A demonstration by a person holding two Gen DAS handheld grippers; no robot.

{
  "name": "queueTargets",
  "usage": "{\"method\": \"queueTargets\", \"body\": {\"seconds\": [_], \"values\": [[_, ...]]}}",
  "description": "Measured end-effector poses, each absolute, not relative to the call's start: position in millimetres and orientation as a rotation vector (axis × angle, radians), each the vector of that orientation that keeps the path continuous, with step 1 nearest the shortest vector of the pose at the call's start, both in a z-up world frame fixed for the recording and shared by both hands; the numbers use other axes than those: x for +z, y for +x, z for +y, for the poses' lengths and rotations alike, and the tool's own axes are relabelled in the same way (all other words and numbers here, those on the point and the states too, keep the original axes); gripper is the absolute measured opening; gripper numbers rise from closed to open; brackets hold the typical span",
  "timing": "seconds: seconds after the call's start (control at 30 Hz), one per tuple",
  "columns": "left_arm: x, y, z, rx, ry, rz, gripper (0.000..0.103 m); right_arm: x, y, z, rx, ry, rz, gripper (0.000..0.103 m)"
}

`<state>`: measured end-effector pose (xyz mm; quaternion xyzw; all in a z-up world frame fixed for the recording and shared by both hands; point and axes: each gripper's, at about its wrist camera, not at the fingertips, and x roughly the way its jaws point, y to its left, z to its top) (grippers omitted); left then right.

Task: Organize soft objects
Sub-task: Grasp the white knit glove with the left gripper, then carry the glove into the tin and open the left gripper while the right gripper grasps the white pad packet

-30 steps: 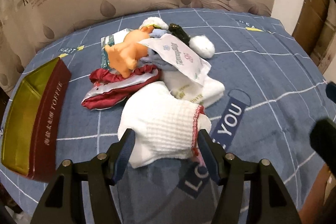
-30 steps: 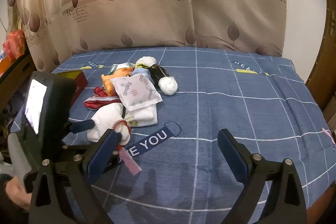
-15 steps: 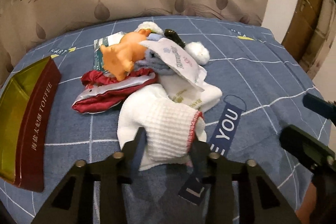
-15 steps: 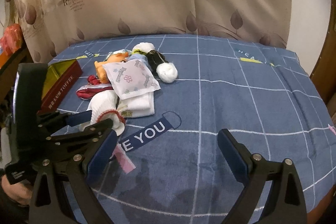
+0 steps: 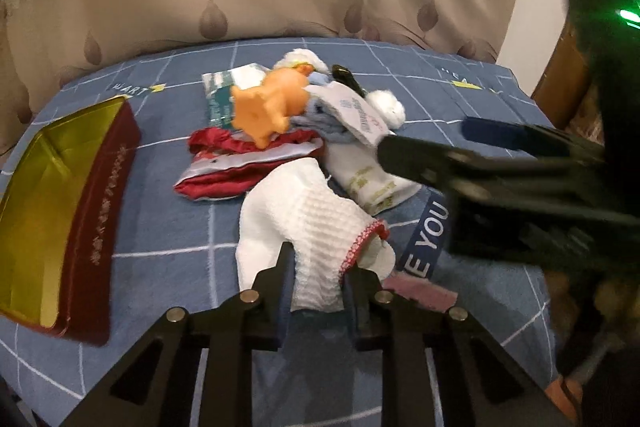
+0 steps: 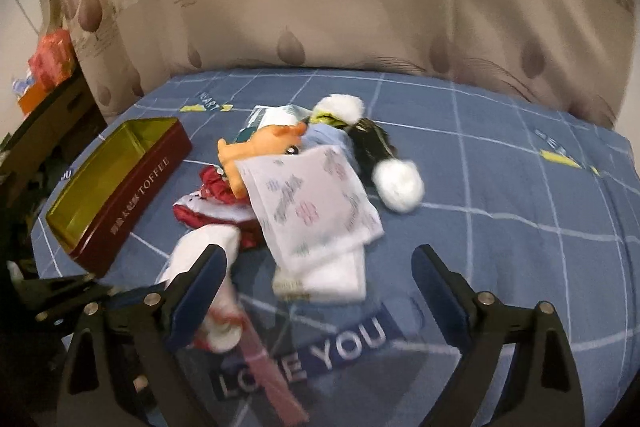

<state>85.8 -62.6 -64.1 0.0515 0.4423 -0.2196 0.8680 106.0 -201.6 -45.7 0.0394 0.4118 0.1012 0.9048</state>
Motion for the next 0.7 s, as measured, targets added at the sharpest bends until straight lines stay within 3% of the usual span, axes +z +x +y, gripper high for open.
{"method": "queueTargets", "body": {"seconds": [0.23,0.37,0.7], "values": [[-50.0,76.5,-43.4,-0.444,0.1,0.913,0.022,-62.9,143.0,-192.6,0.252,0.069,0.878,0.08],[-43.4,78.6,-31.2,-0.445,0.063,0.924,0.022,-71.7,150.2,-190.6,0.261,0.081,0.89,0.06],[-28.3,90.0,1.7,-0.348,0.046,0.91,0.022,-78.0,145.6,-213.9,0.284,0.182,0.865,0.032]]}}
